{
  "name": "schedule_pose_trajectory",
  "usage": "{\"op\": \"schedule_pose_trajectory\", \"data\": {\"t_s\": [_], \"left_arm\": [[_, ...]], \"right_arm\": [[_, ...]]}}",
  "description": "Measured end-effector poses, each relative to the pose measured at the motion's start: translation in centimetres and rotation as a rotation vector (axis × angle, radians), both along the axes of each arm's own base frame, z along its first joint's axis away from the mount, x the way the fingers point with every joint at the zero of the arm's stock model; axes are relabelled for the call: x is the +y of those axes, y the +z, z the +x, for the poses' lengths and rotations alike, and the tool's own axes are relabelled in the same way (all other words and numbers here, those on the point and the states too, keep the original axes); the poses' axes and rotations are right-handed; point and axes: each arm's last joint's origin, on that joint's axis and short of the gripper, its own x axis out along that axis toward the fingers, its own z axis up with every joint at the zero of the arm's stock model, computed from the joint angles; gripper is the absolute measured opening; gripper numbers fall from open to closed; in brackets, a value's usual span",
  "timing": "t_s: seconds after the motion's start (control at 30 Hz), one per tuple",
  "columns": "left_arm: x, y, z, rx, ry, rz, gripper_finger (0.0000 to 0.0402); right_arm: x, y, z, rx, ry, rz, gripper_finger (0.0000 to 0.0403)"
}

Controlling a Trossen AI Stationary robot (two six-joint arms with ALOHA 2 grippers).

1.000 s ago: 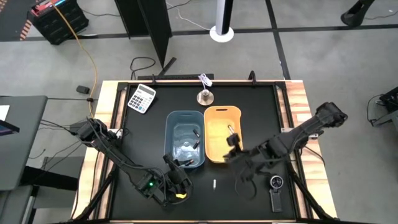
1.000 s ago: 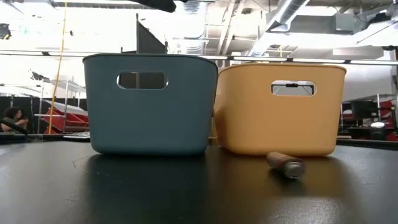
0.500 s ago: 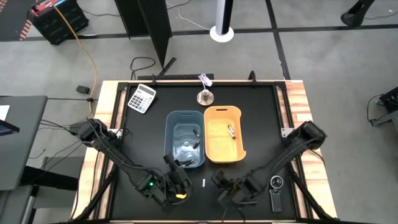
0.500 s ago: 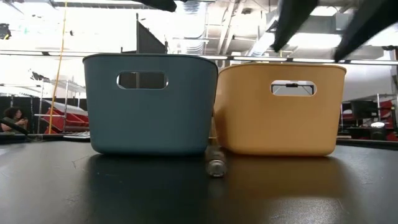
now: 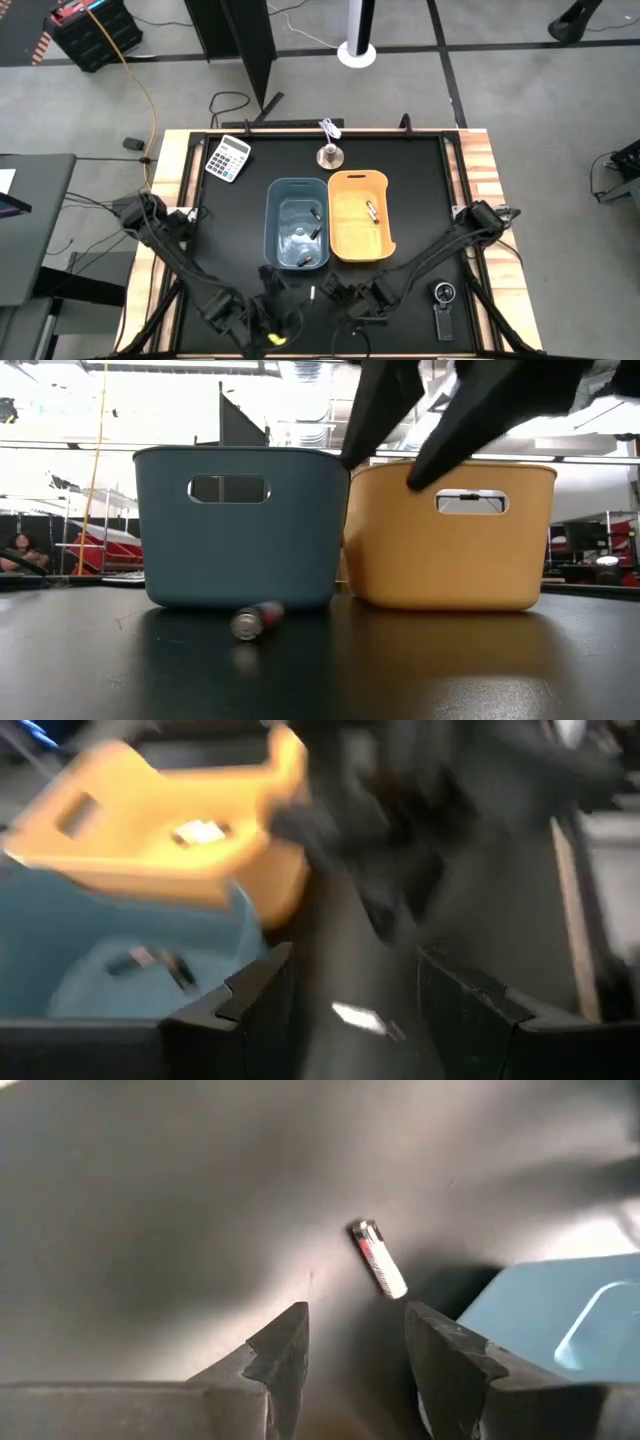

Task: Sort batteries
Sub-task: Put the silver battery into the yellow bin

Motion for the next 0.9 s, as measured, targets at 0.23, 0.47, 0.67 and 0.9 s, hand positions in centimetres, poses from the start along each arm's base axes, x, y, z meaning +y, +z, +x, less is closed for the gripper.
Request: {"op": "schedule_pose_trajectory", "data": {"t_s": [0.23, 0.47, 0.67, 0.9], "left_arm": [[-2.6, -0.7, -3.5, 0.124, -0.120, -0.048, 0.0199], [-1.9, -2.6, -4.3, 0.172, 0.093, -0.311, 0.0199], [-0.9, -5.3, -4.7, 0.191, 0.293, -0.495, 0.0199], [0.1, -7.8, -4.1, 0.146, 0.391, -0.611, 0.0199]], "right_arm": [[0.2, 1.9, -0.7, -0.037, -0.017, 0.049, 0.0182], [0.0, 3.7, -1.9, -0.040, -0.059, 0.066, 0.0182], [-0.4, 6.2, -3.9, -0.081, -0.096, 0.005, 0.0182], [-1.3, 10.0, -6.7, -0.130, -0.143, 0.044, 0.0182]]}}
